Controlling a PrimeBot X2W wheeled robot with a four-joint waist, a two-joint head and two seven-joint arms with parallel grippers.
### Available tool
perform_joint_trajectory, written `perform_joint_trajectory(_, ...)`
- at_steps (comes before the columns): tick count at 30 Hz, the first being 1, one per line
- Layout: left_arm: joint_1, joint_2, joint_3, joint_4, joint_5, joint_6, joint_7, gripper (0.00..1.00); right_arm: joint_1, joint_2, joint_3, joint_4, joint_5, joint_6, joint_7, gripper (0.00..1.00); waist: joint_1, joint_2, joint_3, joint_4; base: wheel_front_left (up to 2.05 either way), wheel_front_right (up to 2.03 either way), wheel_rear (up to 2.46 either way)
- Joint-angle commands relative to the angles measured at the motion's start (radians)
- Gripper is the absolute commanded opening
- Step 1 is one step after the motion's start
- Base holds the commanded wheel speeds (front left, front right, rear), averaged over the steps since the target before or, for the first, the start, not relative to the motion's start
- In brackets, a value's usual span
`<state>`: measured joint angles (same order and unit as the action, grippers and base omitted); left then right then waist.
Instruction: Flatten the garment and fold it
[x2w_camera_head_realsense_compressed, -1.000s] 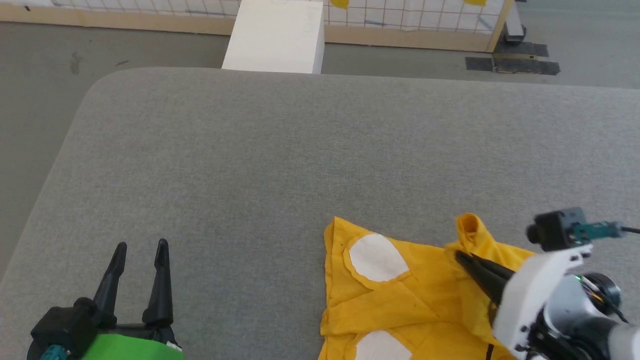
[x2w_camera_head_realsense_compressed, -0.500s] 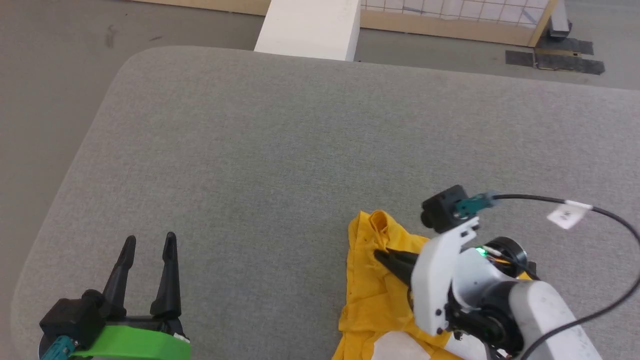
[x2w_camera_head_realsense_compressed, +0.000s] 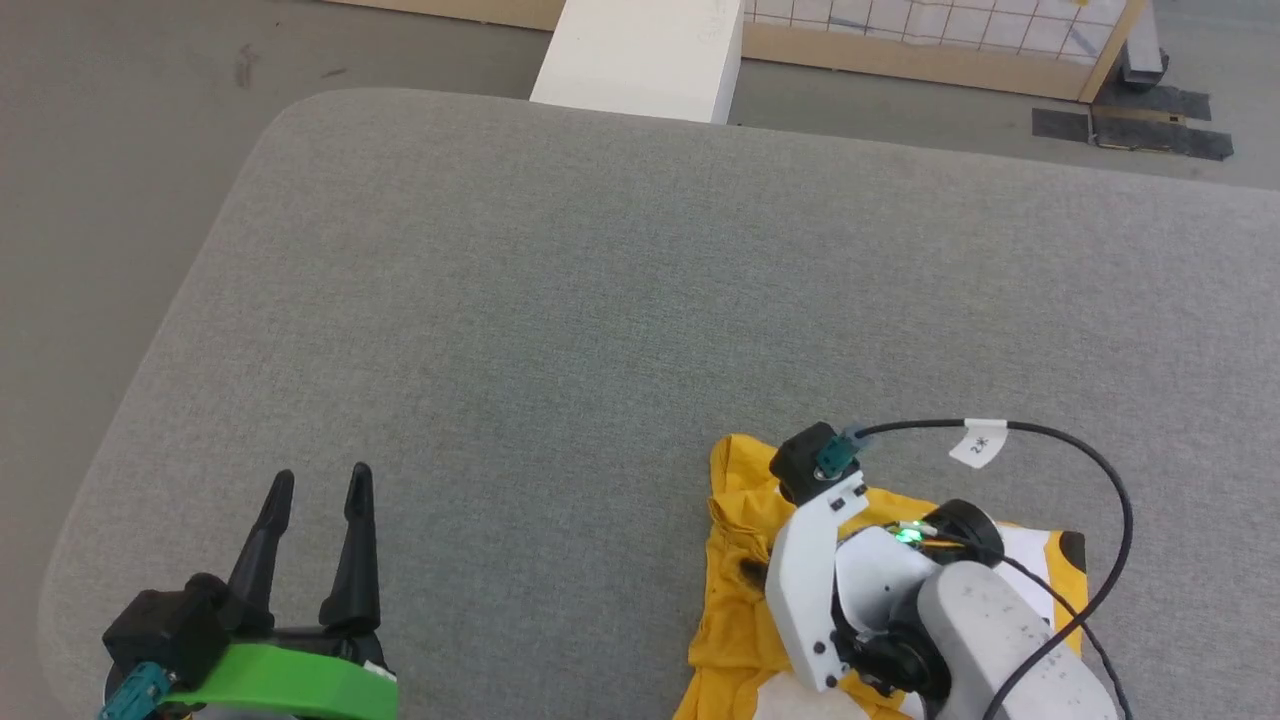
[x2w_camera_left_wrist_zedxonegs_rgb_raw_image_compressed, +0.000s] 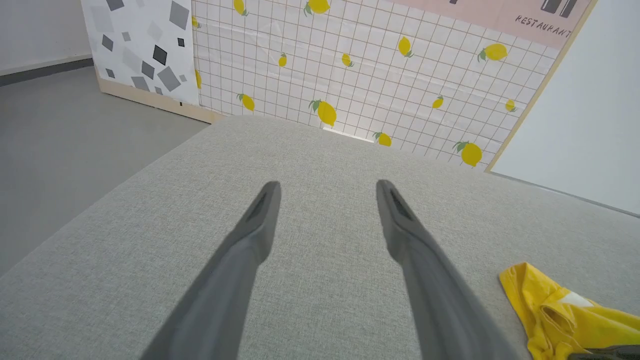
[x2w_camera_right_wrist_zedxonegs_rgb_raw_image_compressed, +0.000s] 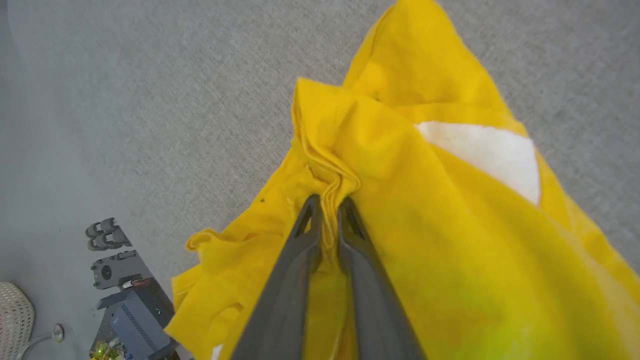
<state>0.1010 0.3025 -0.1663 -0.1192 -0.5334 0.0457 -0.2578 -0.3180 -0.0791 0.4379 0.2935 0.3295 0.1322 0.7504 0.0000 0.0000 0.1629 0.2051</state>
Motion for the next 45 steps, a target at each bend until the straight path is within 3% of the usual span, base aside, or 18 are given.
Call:
perform_joint_trajectory(1, -0.015, -0.009, 0.005, 0.005, 0.006, -0.006, -0.004, 1.0, -0.017, 0.004, -0.003, 0.021, -0.005, -0.002, -0.018, 1.0, 0.0, 0.0, -0.004, -0.005, 0.0, 0.0, 0.0)
perform_joint_trajectory(5, -0.009, -0.012, 0.008, 0.01, 0.008, -0.01, -0.004, 1.0, -0.022, 0.015, -0.032, 0.005, 0.037, -0.002, -0.061, 1.0, 0.0, 0.0, -0.015, -0.019, 0.0, 0.0, 0.0)
perform_joint_trajectory(9, 0.001, -0.009, 0.012, 0.004, 0.014, -0.008, -0.004, 1.0, 0.015, -0.006, -0.116, -0.112, 0.065, -0.002, -0.102, 1.0, 0.0, 0.0, -0.025, -0.038, 0.0, 0.0, 0.0)
perform_joint_trajectory(15, 0.029, 0.011, 0.016, -0.026, 0.033, 0.007, 0.0, 1.0, 0.189, -0.06, -0.365, -0.365, 0.001, -0.002, -0.145, 1.0, 0.0, 0.0, -0.037, -0.065, 0.0, 0.0, 0.0)
perform_joint_trajectory(18, 0.042, 0.018, 0.021, -0.05, 0.036, 0.017, 0.004, 1.0, 0.308, -0.045, -0.489, -0.481, -0.034, -0.002, -0.148, 1.0, 0.0, 0.0, -0.035, -0.079, 0.0, 0.0, 0.0)
perform_joint_trajectory(22, 0.053, 0.024, 0.025, -0.073, 0.035, 0.023, 0.009, 1.0, 0.424, -0.005, -0.573, -0.55, -0.049, -0.002, -0.138, 1.0, 0.0, 0.0, -0.027, -0.093, 0.0, 0.0, 0.0)
perform_joint_trajectory(29, 0.052, 0.036, 0.021, -0.091, 0.035, 0.023, 0.023, 1.0, 0.5, 0.026, -0.599, -0.49, -0.042, -0.002, -0.137, 1.0, 0.0, 0.0, -0.017, -0.091, 0.0, 0.0, 0.0)
perform_joint_trajectory(38, 0.046, 0.066, 0.029, -0.126, 0.04, 0.03, 0.05, 1.0, 0.431, 0.029, -0.573, -0.271, -0.002, -0.002, -0.176, 1.0, 0.0, 0.0, 0.001, -0.074, 0.0, 0.0, 0.0)
perform_joint_trajectory(39, 0.044, 0.068, 0.028, -0.129, 0.041, 0.03, 0.053, 1.0, 0.421, 0.029, -0.567, -0.239, 0.002, -0.002, -0.176, 0.91, 0.0, 0.0, 0.003, -0.072, 0.0, 0.0, 0.0)
perform_joint_trajectory(40, 0.042, 0.069, 0.027, -0.131, 0.041, 0.03, 0.055, 1.0, 0.413, 0.029, -0.562, -0.216, 0.003, -0.002, -0.178, 0.4, 0.0, 0.0, 0.004, -0.07, 0.0, 0.0, 0.0)
perform_joint_trajectory(41, 0.039, 0.071, 0.024, -0.134, 0.043, 0.029, 0.059, 1.0, 0.403, 0.029, -0.556, -0.192, 0.006, -0.002, -0.183, 0.05, 0.0, 0.0, 0.006, -0.068, 0.0, 0.0, 0.0)
perform_joint_trajectory(42, 0.036, 0.073, 0.021, -0.136, 0.044, 0.028, 0.062, 1.0, 0.396, 0.029, -0.549, -0.176, 0.01, -0.002, -0.186, 0.0, 0.0, 0.0, 0.006, -0.066, 0.0, 0.0, 0.0)
perform_joint_trajectory(45, 0.024, 0.076, 0.014, -0.143, 0.049, 0.028, 0.068, 1.0, 0.38, 0.029, -0.528, -0.154, 0.029, -0.002, -0.199, 0.0, 0.0, 0.0, 0.003, -0.066, 0.0, 0.0, 0.0)
